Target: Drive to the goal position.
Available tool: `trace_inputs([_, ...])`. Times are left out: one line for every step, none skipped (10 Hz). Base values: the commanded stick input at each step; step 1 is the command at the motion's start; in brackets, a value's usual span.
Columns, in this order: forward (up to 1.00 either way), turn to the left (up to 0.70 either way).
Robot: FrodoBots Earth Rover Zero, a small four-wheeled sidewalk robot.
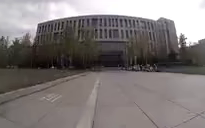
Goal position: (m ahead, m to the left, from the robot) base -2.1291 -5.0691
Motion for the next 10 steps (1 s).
trace_inputs([1.00, 0.01])
trace_inputs([1.00, 0.00])
trace_inputs([1.00, -0.01])
trace_inputs([1.00, -0.03])
trace_inputs([1.00, -0.08])
trace_inputs([1.00, -0.10])
trace_inputs([1.00, -0.10])
trace_inputs([1.00, -0.10])
trace_inputs([1.00, -0.02])
trace_inputs([1.00, -0.02])
